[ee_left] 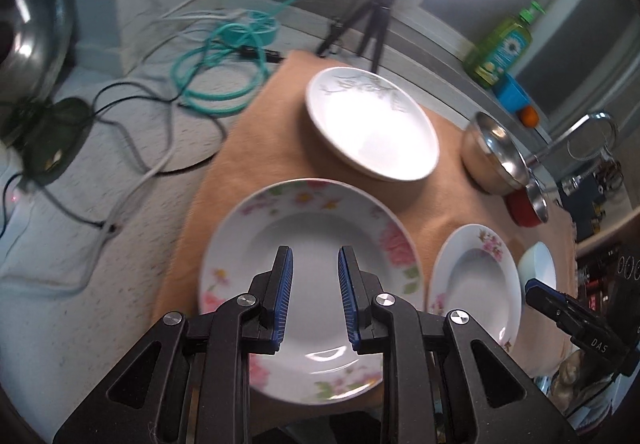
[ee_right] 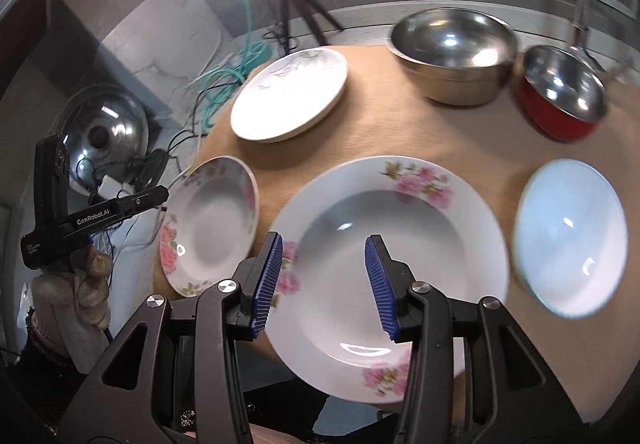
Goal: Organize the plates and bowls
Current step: 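Grasp the multicolour floral deep plate rim with the left tool and lift it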
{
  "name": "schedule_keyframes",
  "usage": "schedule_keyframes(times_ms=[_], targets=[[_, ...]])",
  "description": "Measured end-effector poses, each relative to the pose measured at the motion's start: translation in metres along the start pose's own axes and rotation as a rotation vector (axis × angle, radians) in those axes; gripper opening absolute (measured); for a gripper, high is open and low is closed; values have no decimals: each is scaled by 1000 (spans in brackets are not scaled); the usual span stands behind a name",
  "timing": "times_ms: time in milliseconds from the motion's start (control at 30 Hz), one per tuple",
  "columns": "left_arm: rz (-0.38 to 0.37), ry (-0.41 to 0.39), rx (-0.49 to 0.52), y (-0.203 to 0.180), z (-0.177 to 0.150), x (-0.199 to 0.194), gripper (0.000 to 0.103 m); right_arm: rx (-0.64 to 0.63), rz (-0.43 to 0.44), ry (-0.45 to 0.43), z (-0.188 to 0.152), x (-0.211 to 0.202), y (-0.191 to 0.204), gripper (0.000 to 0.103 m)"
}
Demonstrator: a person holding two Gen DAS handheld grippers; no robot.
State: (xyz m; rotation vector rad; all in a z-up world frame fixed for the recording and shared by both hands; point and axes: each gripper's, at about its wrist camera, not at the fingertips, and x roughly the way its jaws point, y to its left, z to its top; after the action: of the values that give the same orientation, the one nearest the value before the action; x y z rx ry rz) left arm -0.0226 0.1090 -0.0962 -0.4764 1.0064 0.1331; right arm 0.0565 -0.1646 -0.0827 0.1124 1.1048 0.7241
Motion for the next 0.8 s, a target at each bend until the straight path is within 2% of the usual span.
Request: schedule_keyframes(times_ms=[167, 400, 567, 700, 800], targets=[[35, -5, -97, 33, -10, -4, 22, -54, 21, 44, 12, 26, 21, 45], [52, -4, -161, 59, -19, -6, 22, -58, 74, 105, 28, 62, 35, 44], [34, 22, -193, 69, -24, -2, 22, -65, 91, 155, 33, 88, 44, 33], [22, 38, -204, 72, -27, 3, 22, -83, 85, 175, 37, 103, 52, 29], [5, 52, -216, 74, -28, 6, 22, -90, 76, 191, 39, 111, 55, 23]])
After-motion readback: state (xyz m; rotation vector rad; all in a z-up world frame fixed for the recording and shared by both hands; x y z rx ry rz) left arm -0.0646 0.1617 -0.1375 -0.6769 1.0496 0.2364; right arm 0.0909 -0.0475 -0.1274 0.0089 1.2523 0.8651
